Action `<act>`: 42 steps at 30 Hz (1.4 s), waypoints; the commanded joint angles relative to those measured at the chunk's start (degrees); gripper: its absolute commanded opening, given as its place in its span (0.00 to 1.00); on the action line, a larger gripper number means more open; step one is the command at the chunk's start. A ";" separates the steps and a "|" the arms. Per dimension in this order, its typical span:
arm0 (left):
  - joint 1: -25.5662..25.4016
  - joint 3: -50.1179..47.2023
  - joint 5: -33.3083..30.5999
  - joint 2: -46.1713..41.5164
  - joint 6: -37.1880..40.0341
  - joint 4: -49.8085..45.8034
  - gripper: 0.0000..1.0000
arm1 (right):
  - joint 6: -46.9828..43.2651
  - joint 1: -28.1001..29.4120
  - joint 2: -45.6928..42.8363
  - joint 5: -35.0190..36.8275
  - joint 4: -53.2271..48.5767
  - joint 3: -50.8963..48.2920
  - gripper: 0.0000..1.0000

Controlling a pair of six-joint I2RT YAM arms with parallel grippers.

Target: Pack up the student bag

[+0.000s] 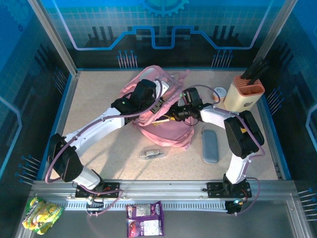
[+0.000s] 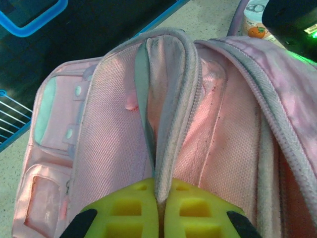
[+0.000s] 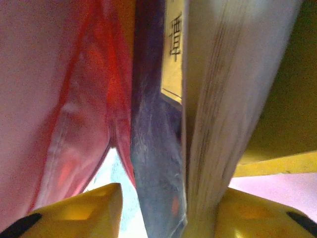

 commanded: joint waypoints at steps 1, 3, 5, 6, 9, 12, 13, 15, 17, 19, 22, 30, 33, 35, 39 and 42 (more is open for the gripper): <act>0.12 0.79 0.66 -2.81 -2.30 3.38 0.00 | -3.23 -0.28 -3.89 5.92 -3.49 -0.03 0.58; 0.05 -0.09 0.97 -3.12 -2.62 4.26 0.00 | -4.22 0.03 -8.00 9.18 -4.80 -3.24 0.59; 0.20 -0.72 1.22 -3.31 -2.93 5.29 0.00 | -5.33 0.63 -11.52 11.85 -6.58 -6.19 0.59; 0.14 -0.85 1.38 -3.32 -3.03 5.49 0.00 | -6.07 1.15 -12.88 13.41 -8.34 -7.26 0.59; 0.30 -0.86 1.53 -2.98 -3.49 5.80 0.00 | -5.79 2.86 -15.16 16.35 -9.87 -10.56 0.47; 0.23 -0.53 1.65 -2.61 -3.69 5.76 0.00 | -3.10 5.36 -13.87 14.17 -4.27 -14.00 0.30; 0.26 -0.48 1.63 -2.49 -3.93 5.65 0.00 | -2.61 6.27 -12.82 14.83 -3.70 -13.78 0.23; 0.26 -0.32 2.01 -2.38 -4.45 5.67 0.00 | -1.45 8.51 -10.36 15.90 -0.34 -13.52 0.15; 0.26 -0.01 2.12 -2.20 -4.75 5.50 0.00 | -0.48 9.28 -8.06 16.85 4.79 -13.49 0.15; 0.33 0.16 1.96 -2.20 -5.27 5.52 0.00 | 1.50 8.72 -6.13 18.33 13.45 -14.66 0.15; 0.42 0.19 2.77 -2.23 -6.46 5.29 0.00 | 4.74 6.28 -3.75 18.50 21.05 -12.82 0.11; 0.47 0.36 3.31 -1.44 -10.94 5.48 0.00 | 1.60 3.47 -3.60 24.39 14.81 -8.79 0.15; 0.51 0.61 2.15 -0.11 -12.88 5.14 0.00 | -1.75 3.52 -8.57 20.95 15.97 -13.70 0.21; 0.50 0.70 2.21 0.78 -14.61 4.96 0.00 | -4.09 3.55 -12.40 17.78 17.74 -17.40 0.26; 0.49 -0.07 5.11 2.22 -20.31 5.57 0.00 | -6.38 4.20 -21.96 22.26 5.03 -20.16 0.33; 0.64 -1.46 5.36 3.26 -27.31 6.95 0.00 | -8.08 5.48 -29.75 27.79 0.70 -23.76 0.36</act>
